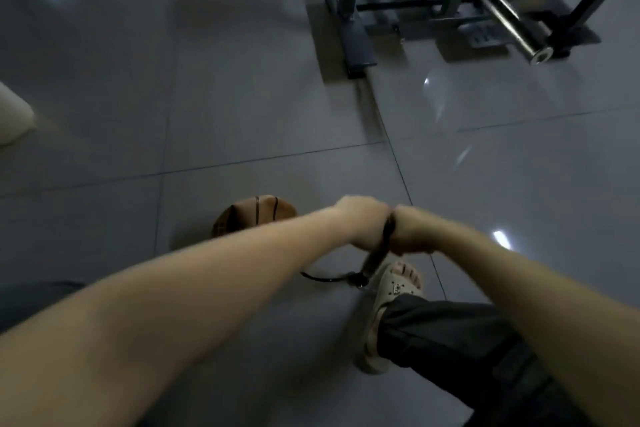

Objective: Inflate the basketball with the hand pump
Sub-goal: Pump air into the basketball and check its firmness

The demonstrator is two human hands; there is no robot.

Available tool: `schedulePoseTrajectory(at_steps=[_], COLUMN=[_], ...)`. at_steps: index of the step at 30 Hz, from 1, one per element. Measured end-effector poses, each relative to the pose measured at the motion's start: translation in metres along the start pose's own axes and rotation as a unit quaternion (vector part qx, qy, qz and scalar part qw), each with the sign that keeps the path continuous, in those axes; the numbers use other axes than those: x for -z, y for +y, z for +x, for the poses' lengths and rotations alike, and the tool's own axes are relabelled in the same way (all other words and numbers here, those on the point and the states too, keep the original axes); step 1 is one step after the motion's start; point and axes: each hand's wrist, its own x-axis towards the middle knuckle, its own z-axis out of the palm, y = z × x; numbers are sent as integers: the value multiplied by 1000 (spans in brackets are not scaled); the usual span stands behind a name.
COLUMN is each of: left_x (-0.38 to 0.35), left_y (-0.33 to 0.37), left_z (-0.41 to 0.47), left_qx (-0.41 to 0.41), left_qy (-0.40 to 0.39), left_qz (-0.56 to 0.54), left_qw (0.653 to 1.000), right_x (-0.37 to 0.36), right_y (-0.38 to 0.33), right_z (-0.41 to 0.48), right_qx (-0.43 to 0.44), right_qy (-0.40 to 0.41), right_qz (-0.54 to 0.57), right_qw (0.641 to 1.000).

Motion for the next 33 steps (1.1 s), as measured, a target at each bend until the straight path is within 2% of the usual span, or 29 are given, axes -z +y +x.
schedulePoseTrajectory(at_steps=[3,5,9,12,17,21,23,26,28,33], left_x=[73,85,1,-59,-75,-43,-2,76,95,-7], left_y=[0,4,12,7,5,4,0,2,6,10], left_z=[-24,-26,-13,3,13,5,-4,-29,-33,-12], left_qx=[-10,-16,2,19,22,11,2,-21,-30,-8], left_qy=[49,70,47,37,29,-13,7,51,54,42], left_qz=[-38,-37,-42,-48,-41,-3,-8,-51,-67,-45], left_qw=[998,997,998,998,999,1000,1000,997,996,998], right_x=[69,76,-8,-56,-66,-40,3,73,83,-29], right_y=[5,9,8,7,10,1,2,10,15,16], right_z=[-39,-46,-10,24,36,15,-1,-40,-49,8], right_qx=[8,18,22,-4,-15,-8,1,24,34,6], right_qy=[15,18,14,30,22,-16,-28,-2,10,43], right_qz=[81,112,29,30,31,6,23,99,116,45], right_qw=[997,993,999,999,999,1000,999,995,993,998])
